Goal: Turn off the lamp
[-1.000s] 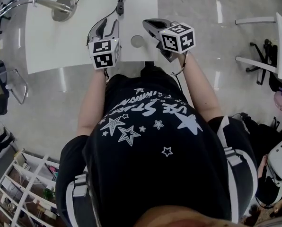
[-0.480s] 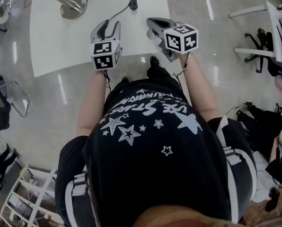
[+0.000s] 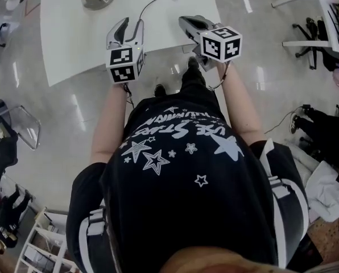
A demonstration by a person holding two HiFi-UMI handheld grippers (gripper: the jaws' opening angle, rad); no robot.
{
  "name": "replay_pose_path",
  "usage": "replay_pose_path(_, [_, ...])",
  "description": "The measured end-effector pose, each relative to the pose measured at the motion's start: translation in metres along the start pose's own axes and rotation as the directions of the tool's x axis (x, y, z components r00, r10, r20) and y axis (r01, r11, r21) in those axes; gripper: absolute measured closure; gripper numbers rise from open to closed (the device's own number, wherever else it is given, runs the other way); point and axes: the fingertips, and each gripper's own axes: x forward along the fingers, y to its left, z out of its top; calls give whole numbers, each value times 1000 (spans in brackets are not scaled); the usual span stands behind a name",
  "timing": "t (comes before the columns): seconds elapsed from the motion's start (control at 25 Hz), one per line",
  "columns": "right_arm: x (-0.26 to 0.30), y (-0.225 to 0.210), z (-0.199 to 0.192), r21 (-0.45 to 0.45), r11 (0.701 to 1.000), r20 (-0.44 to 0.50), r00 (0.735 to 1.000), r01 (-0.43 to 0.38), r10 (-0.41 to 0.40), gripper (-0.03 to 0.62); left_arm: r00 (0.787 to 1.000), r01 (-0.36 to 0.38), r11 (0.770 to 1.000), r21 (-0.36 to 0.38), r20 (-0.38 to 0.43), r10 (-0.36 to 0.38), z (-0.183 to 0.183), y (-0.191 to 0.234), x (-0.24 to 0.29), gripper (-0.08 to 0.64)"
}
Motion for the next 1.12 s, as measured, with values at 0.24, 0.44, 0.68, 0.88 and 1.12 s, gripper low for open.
replay_pose_path(0.24, [-17, 25, -8, -59, 997, 17, 998, 56, -55, 586, 999, 33, 999, 0, 6, -33, -8, 3, -22, 420])
replay_pose_path(0.44, [-35, 25, -12, -41, 994, 44, 995, 96, -95, 586, 998, 61, 998, -2, 8, -61, -8, -9, -31, 420])
replay_pose_path(0.68, [-51, 28, -13, -56, 993, 87, 991, 108, -103, 586, 996, 90, 996, 3, -2, -90, -12, -29, -42, 422])
replay_pose_path(0.88, [-73, 36, -11, -66, 991, 134, 985, 115, -105, 586, 995, 100, 995, 6, 7, -100, -7, -52, -59, 423])
replay_pose_path(1.12, [-110, 49, -13, -105, 987, 198, 975, 125, -102, 586, 996, 87, 996, 26, 14, -88, -3, -83, -85, 510])
